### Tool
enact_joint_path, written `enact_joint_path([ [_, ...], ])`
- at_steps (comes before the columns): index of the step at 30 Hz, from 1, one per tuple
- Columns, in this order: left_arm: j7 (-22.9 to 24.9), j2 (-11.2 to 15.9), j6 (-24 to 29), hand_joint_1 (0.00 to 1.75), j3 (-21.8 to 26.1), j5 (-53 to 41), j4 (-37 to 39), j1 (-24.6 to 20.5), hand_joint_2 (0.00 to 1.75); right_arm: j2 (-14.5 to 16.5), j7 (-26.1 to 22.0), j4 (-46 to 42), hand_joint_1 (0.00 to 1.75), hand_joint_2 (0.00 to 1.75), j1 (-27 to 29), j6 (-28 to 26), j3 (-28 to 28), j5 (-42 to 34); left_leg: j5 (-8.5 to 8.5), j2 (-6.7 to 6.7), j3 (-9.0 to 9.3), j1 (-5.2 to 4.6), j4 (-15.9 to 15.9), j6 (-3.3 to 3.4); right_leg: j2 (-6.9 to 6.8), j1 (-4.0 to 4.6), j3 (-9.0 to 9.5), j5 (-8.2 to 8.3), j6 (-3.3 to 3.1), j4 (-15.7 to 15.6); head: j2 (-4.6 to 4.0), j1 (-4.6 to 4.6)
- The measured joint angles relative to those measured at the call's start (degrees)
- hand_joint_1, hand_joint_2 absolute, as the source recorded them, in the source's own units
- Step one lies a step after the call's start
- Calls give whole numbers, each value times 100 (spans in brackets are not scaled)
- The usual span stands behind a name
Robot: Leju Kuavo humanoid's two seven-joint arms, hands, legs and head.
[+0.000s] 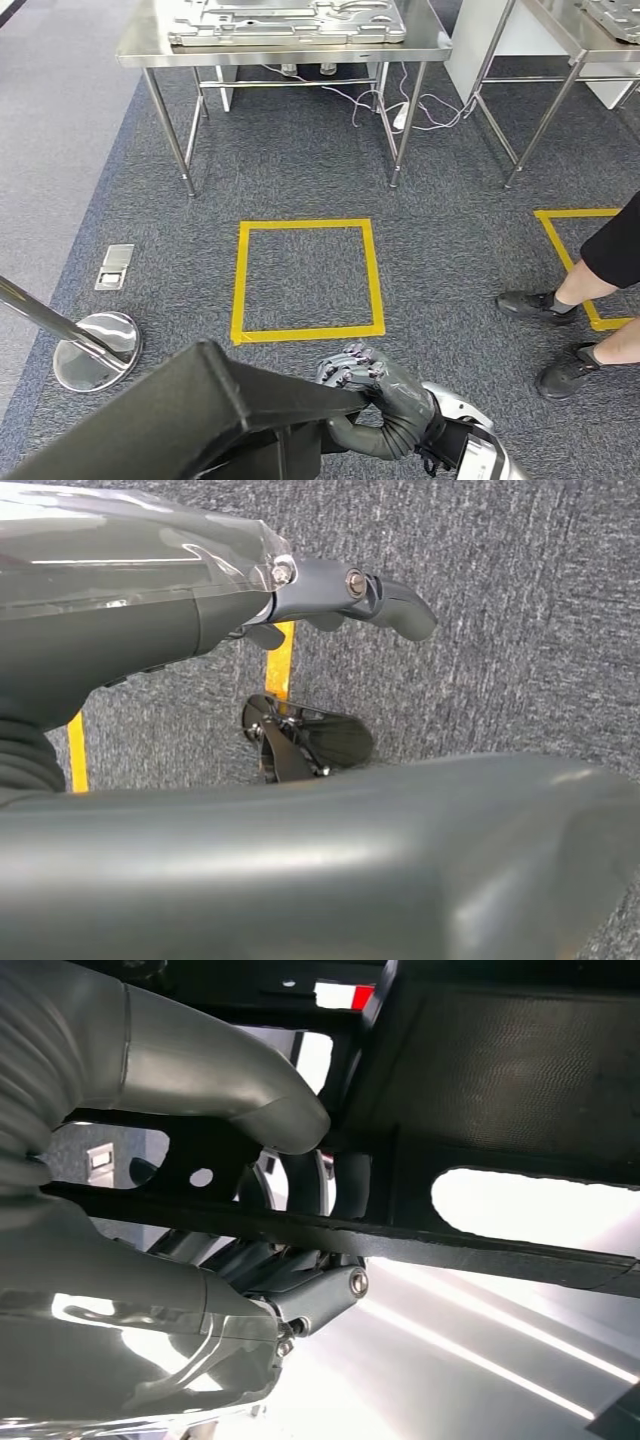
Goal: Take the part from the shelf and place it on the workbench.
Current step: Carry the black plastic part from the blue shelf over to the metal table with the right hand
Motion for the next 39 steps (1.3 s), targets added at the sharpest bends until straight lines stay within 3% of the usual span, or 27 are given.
enact_joint_path([
  [9, 1, 6, 0, 0, 0, -8, 0, 0, 175, 10, -33, 0, 175, 175, 2, 11, 0, -4, -6, -2, 2, -13, 9, 11, 0, -12, -1, 4, 17, 0, 0, -1],
  [11, 0, 11, 0, 0, 0, -8, -1, -2, 175, 14, -38, 0, 175, 175, 2, 11, 0, -4, -10, -2, 2, -35, 13, 34, 3, -31, -1, 10, 41, -9, 0, -1],
  [14, 0, 15, 0, 0, 0, -8, -1, -14, 175, 19, -44, -2, 175, 175, 2, 11, 0, -3, 29, 33, 44, -23, -64, 129, -38, -41, -26, -57, 79, 74, 0, 1],
  [16, 0, 16, 0, 0, 0, -8, -1, -15, 175, 20, -47, -2, 175, 175, 1, 11, 0, -2, 53, 77, 82, -2, -120, 186, -98, -30, -251, -333, 68, 562, 0, 3],
  [18, 0, 16, 0, 0, 0, -8, -1, -10, 175, 20, -48, 1, 175, 175, 11, 11, 0, -2, 43, 101, 90, -8, -124, 198, -113, -21, -649, -645, 59, 1320, 0, 3],
  [19, 0, 15, 0, 0, 0, -8, 0, -8, 175, 20, -49, 3, 175, 175, 17, 11, 0, -2, 33, 108, 96, -9, -123, 194, -116, -21, -788, -682, 59, 1560, 0, 3],
  [20, 0, 15, 0, 0, 0, -8, 0, -7, 175, 20, -49, 4, 175, 175, 20, 11, 0, -2, 19, 111, 109, -8, -122, 183, -120, -21, -830, -605, 62, 1599, 0, 3],
  [22, -1, 15, -1, 0, 1, -8, 0, -7, 175, 20, -50, 4, 175, 175, 17, 11, 0, -2, -27, 112, 165, 4, -113, 132, -147, -23, -591, -183, 64, 1026, 0, 3],
  [24, -2, 17, -1, 0, 2, -8, -1, -8, 175, 21, -52, 5, 175, 175, 9, 11, 0, -1, -89, 109, 204, -9, -84, 52, -178, -6, -291, 86, 37, 368, 0, 2],
  [25, -3, 18, -1, 0, 2, -8, -1, -9, 175, 21, -55, 5, 175, 175, 7, 11, 0, -2, -111, 108, 209, -19, -73, 17, -184, 4, -224, 109, 10, 213, 0, 1],
  [28, -5, 20, 0, 0, 2, -8, -2, -18, 175, 24, -58, 3, 175, 175, 11, 12, 0, -2, -149, 110, 231, -10, -79, -50, -169, 18, -203, 52, -106, 171, 0, 1],
  [30, -7, 20, 0, 0, 2, -8, -2, -31, 175, 31, -62, -1, 175, 175, 4, 12, 0, -1, -276, 111, 164, 4, 108, -108, -178, 3, -166, 29, -184, 162, 0, 1],
  [31, -8, 20, 0, 0, 2, -8, -2, -32, 175, 34, -64, -2, 175, 175, 1, 12, 0, 0, -406, 111, 29, 10, 381, -137, -184, -1, -145, 13, -216, 159, 0, 0],
  [33, -9, 20, 0, 0, 2, -8, -2, -20, 175, 41, -67, -1, 175, 175, 2, 13, 0, 0, -696, 110, -408, 17, 1169, -166, -186, 6, -111, -24, -255, 160, 0, 1],
  [34, -9, 20, 0, 0, 2, -8, -2, -10, 175, 43, -68, -1, 175, 175, 5, 13, 0, 1, -751, 110, -612, 17, 1483, -168, -180, 11, -89, -46, -263, 160, 0, 1],
  [35, -9, 20, 0, 0, 2, -8, -2, -3, 175, 45, -69, 0, 175, 175, 7, 13, 0, 1, -690, 109, -725, 15, 1595, -159, -172, 14, -56, -74, -265, 160, 0, 1],
  [36, -9, 20, 0, 0, 2, -8, -2, 1, 175, 48, -70, 0, 175, 175, 8, 13, 0, 0, -507, 109, -727, 13, 1473, -141, -162, 18, -9, -107, -261, 160, 0, 1],
  [38, -10, 23, 0, 0, 3, -8, -2, 4, 175, 57, -71, 1, 175, 175, 8, 13, 0, -5, 1, 102, -496, 0, 788, -78, -152, 21, 107, -187, -243, 156, 0, 2],
  [39, -11, 25, 0, 0, 4, -8, -2, 3, 175, 62, -68, 3, 175, 175, 4, 16, 0, -11, 171, 97, -376, -16, 483, -46, -147, 27, 149, -223, -225, 154, 0, 3],
])
